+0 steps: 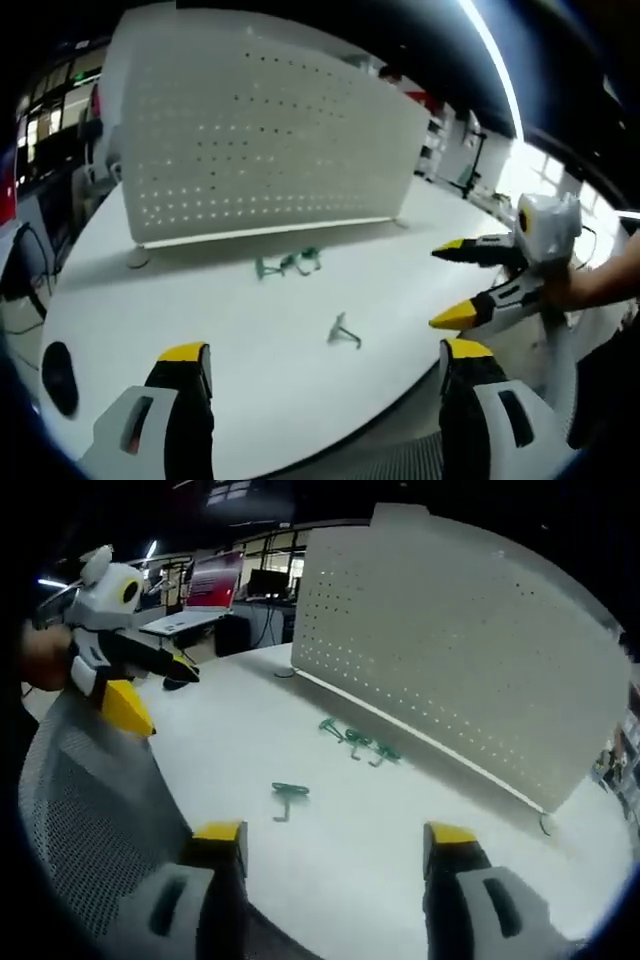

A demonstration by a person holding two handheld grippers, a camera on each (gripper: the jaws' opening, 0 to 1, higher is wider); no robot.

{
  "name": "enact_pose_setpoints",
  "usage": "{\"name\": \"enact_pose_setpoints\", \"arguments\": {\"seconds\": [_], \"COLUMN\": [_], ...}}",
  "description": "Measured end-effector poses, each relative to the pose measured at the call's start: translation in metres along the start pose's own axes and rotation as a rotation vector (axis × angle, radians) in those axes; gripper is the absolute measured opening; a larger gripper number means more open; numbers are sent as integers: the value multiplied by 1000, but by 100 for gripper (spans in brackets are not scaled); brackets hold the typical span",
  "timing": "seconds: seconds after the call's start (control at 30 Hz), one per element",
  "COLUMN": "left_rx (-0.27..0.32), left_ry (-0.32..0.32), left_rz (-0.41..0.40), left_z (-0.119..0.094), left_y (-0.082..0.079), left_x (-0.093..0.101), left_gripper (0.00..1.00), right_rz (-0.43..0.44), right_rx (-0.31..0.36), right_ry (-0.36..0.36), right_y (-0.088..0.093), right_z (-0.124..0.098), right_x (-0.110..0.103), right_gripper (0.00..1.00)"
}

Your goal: Insert the hook assembly into the mounting plate slot until the hook locks in place.

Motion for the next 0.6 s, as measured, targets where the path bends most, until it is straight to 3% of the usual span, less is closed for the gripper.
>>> {"name": "enact_pose_setpoints", "arguments": {"seconds": [0.07, 0.1, 0.13, 0.27, 0.37, 0.6], "left_rx": [2, 2, 3, -2, -3, 6], "left_ry": [5, 7, 7, 10, 10, 4], "left_rz": [-12, -15, -14, -7, -9, -23], "left_z": [0, 0, 0, 0, 0, -1], "left_y": [0, 0, 0, 0, 1, 1], "left_x": [-1, -1, -1, 0, -1, -3], "left_gripper": [96, 95, 95, 95, 95, 94], "right_rz": [-40, -53, -69, -196, -219, -366], "right_rx": [-32, -44, -45, -70, -98, -157], "right_ry": [-61, -80, -119, -164, -208, -233], "right_y": [-6, -9, -14, -25, -28, -36], "right_z": [12, 17, 24, 44, 58, 89], "right_x": [-4, -7, -12, -22, -25, -24], "right_gripper": [42, 39, 39, 33, 32, 28]}}
Point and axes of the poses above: the point that each gripper's makers call its tool centre point, and the gripper's own axes: z roughly forward along the fingers, x roughly to its right, y roughly out of its underside, the point moved 8 cm from there along -z, roughly backward along the fingers, and after that the axes turned 7 degrees about -x, right-handed, at the moved point
